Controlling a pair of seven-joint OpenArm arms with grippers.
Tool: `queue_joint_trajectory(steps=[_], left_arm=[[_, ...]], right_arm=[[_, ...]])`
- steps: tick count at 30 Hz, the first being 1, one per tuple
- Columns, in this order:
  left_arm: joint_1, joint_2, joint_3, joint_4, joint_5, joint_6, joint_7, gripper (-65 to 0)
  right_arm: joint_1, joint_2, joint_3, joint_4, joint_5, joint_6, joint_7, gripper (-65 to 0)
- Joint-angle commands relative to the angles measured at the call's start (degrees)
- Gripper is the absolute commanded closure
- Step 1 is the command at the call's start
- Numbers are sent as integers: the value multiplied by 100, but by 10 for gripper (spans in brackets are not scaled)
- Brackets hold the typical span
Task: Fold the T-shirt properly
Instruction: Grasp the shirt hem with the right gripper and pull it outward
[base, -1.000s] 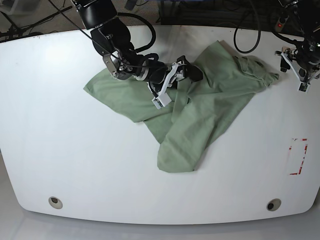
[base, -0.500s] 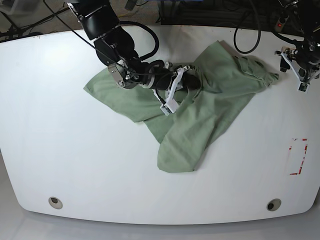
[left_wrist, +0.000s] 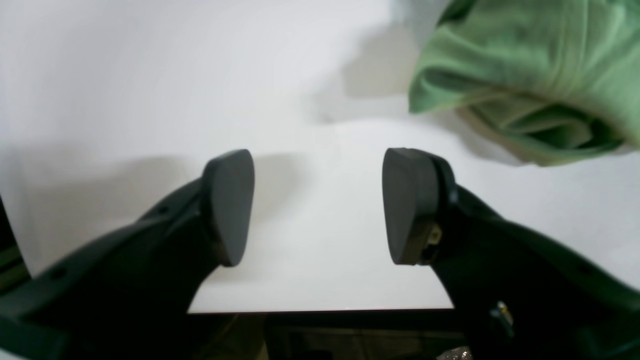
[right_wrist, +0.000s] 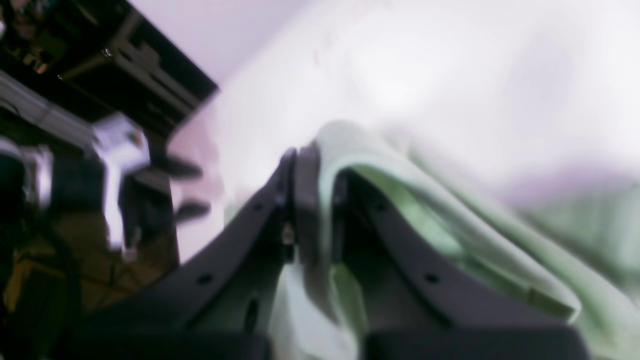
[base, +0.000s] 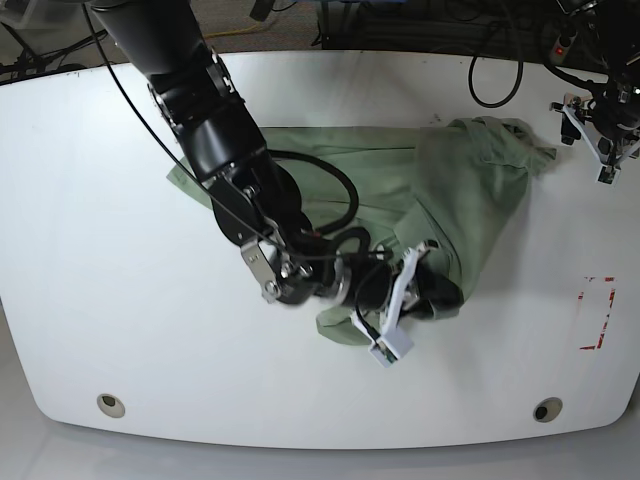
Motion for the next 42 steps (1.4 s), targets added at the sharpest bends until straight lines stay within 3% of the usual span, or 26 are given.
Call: queue_joint_trajectory(steps=[1,4,7,15,21,25,33,42], left_arm=[[-32,-107,-31,119,-44,10,-73,-367],[-32,-107,-49,233,-44,10,-73,-367],[-23,-98,-40,444,-44,10,-73,-367],[-23,-98,-40,514,-53,10,-73,-367],[-14,-89,-57,488,-53,10,-73,-367],[3,-89,-49,479,-53,10,-73,-367],[3,-80,-49,470,-62,10,-73,-367],[3,25,-40,426,-44,10,-73,-367]], right_arm=[[460,-208,38,-330,83,27,162,0],[997,-349,29,-962,83,54,514,0],[1252,-384,-420,-1200,-14,414,795,0],[1269,-489,-516,-857,-533,440,1006,0],[1533,-138,-534,-48,-1183,458,988,0],[1806,91,-525,427,-1702,915,980,0],[1850,741,-472,787,-1587,1425,716,0],[1639,1111,-59,1235,-1587,1671,716,0]])
